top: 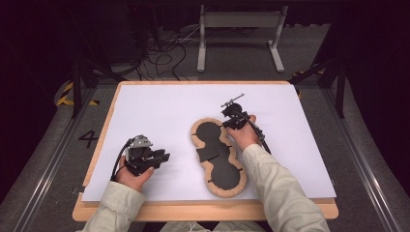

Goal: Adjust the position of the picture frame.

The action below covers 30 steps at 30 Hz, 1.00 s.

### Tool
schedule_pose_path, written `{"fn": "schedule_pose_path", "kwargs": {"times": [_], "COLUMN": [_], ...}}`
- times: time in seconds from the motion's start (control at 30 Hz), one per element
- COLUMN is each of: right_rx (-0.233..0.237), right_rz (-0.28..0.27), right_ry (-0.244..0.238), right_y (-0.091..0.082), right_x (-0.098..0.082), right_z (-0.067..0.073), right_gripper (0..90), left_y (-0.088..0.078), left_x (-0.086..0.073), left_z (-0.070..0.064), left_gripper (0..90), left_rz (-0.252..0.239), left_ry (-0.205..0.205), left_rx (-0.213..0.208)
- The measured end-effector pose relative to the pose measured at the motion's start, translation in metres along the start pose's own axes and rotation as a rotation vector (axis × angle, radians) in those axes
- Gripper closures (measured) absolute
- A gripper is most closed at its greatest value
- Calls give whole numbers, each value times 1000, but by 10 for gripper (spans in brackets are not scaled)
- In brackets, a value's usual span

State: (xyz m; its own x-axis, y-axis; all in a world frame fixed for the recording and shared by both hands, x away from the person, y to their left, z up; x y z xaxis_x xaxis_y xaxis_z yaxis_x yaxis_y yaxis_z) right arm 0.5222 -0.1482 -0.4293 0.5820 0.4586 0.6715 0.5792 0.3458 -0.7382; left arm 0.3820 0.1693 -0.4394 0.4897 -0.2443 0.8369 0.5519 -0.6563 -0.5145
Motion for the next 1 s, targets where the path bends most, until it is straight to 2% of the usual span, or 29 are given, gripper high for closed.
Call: {"fn": "schedule_pose_path", "kwargs": {"times": [0.03,0.13,0.33,0.43,0.47,0.53,0.63,0.7,0.9,1.0], "right_rx": [-13,18,140,200,226,247,276,312,369,397], "right_rz": [-21,-92,-134,-141,-140,-139,-123,-118,-103,-78], "right_ry": [-17,-14,-68,-88,-111,-129,-171,-179,-213,-253], "right_y": [-2,-16,-47,-61,-65,-71,-78,-82,-89,-91], "right_x": [2,7,8,1,-2,-7,-14,-17,-27,-35], "right_z": [3,9,30,44,49,57,72,79,98,111], "right_gripper": [900,900,900,900,900,900,900,900,900,900], "left_y": [-1,-3,-4,-5,-5,-5,-3,-1,3,4], "left_x": [0,-1,-2,-3,-3,-2,-1,-1,0,0], "left_z": [1,3,5,5,5,4,5,6,6,6], "left_gripper": [688,686,678,678,678,677,675,675,673,672], "left_rz": [-1,-6,-1,-1,-3,-3,-4,1,4,6], "left_ry": [-3,-13,-14,-14,-17,-29,-21,-23,-22,-25], "left_rx": [-1,8,18,20,20,15,12,11,-1,-5]}}
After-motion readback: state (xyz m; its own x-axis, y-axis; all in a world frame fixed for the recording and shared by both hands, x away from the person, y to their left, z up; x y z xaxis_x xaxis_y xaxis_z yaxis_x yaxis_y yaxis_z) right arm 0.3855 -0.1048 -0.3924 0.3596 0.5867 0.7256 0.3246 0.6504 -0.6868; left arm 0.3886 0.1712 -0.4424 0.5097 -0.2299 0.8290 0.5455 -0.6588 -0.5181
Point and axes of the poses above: each handheld gripper's, and its own axes: y roughly forward along the jaws, x roughly out of its top, z roughly to its left, the point moved 1 cm from there along y, roughly forward along the jaws, and after that the axes turned 9 degrees about -z, right-handed, at the moved point
